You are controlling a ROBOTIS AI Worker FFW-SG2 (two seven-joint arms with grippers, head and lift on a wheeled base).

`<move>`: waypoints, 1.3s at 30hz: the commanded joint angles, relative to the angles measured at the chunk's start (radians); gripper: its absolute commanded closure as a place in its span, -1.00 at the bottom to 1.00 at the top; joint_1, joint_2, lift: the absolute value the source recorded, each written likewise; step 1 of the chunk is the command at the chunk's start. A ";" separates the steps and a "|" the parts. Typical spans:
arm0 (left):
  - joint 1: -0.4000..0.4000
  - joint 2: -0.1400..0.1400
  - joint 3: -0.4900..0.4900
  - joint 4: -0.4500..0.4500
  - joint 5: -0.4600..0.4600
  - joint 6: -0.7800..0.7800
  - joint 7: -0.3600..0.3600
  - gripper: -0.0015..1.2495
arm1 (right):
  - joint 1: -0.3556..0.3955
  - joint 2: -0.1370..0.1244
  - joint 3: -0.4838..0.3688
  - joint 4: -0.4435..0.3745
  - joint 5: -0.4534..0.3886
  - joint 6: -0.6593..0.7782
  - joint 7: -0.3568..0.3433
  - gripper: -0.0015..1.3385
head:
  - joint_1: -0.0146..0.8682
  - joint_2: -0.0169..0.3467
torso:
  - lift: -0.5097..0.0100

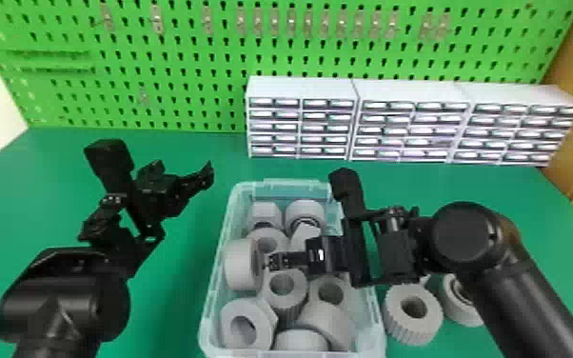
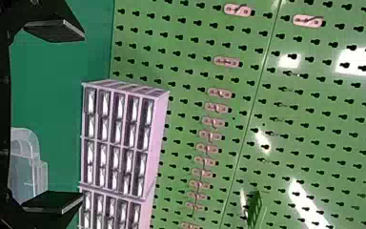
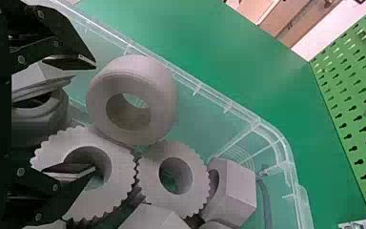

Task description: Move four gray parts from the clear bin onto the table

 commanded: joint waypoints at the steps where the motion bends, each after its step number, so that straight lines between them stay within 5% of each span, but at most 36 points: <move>1: 0.000 0.002 0.000 0.000 0.000 0.001 0.000 -0.83 | -0.003 -0.002 0.003 0.005 0.000 0.000 0.000 -0.26 | 0.57 -0.72 | 0.77; 13: -0.002 0.000 -0.005 0.009 0.002 0.000 0.000 -0.83 | -0.018 -0.003 0.017 0.025 0.009 -0.012 0.003 -0.26 | 0.57 -0.72 | 0.77; 20: -0.005 -0.002 -0.009 0.012 0.002 0.000 0.000 -0.83 | -0.064 0.005 0.086 0.102 0.183 -0.072 0.230 -0.26 | 0.57 -0.72 | 0.77; 24: -0.006 -0.003 -0.014 0.012 0.002 0.000 0.000 -0.83 | -0.091 0.017 0.109 0.119 0.261 -0.081 0.284 -0.26 | 0.57 -0.72 | 0.77; 39: -0.008 -0.008 -0.020 0.017 -0.002 0.000 -0.002 -0.83 | -0.172 0.037 0.218 0.245 0.305 -0.165 0.414 -0.25 | 0.57 -0.72 | 0.77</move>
